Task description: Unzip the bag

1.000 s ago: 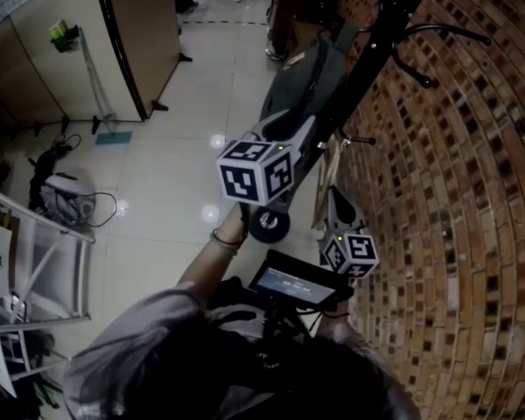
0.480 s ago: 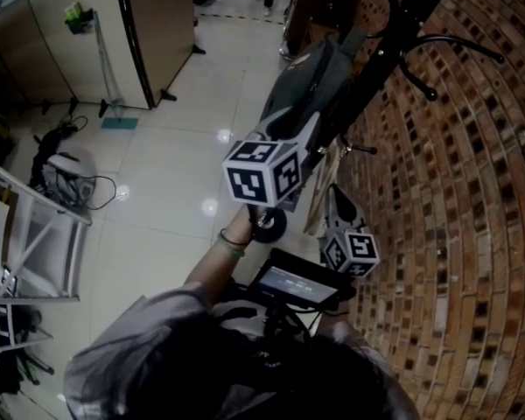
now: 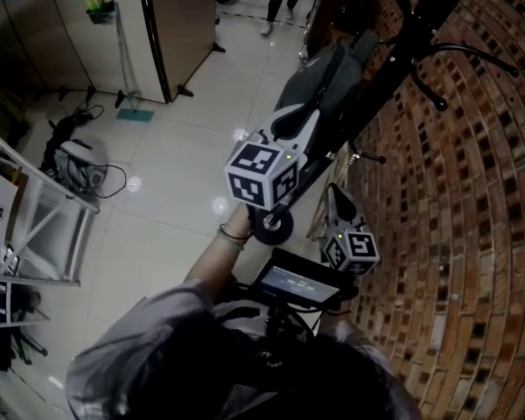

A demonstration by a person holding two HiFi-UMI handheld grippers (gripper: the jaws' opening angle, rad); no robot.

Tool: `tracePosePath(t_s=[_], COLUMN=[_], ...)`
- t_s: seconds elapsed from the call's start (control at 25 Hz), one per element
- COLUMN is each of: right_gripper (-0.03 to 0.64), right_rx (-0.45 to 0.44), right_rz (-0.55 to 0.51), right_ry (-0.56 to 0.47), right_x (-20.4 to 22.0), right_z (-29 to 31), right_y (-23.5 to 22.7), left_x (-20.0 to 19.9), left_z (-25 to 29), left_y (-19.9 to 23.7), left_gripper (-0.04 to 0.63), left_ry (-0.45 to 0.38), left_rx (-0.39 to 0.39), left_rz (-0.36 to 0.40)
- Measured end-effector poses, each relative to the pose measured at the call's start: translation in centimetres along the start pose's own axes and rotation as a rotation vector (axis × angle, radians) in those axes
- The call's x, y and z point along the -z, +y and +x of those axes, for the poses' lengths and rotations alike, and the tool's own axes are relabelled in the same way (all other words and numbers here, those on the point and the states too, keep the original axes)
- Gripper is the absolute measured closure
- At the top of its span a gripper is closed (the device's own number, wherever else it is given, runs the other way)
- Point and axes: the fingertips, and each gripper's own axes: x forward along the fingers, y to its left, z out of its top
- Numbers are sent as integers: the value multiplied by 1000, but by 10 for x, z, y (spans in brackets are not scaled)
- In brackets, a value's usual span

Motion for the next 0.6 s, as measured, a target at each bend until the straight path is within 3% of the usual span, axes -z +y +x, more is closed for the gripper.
tracePosePath(t_s=[0.2, 0.36, 0.44, 0.6], right_gripper=[618, 618, 618, 618], right_rx=[13, 26, 25, 14], right_rz=[11, 13, 16, -24], right_ry=[-16, -13, -18, -102], right_x=[-5, -4, -8, -47], right_z=[-2, -5, -8, -10], right_y=[-7, -13, -15, -16], left_x=[2, 5, 6, 8], left_z=[-2, -2, -3, -2], left_y=[-2, 0, 2, 3], left_gripper=[529, 529, 566, 574], left_ry=[-10, -28, -30, -39], left_rx=[-19, 1, 9, 40], left_rz=[13, -62, -85, -150])
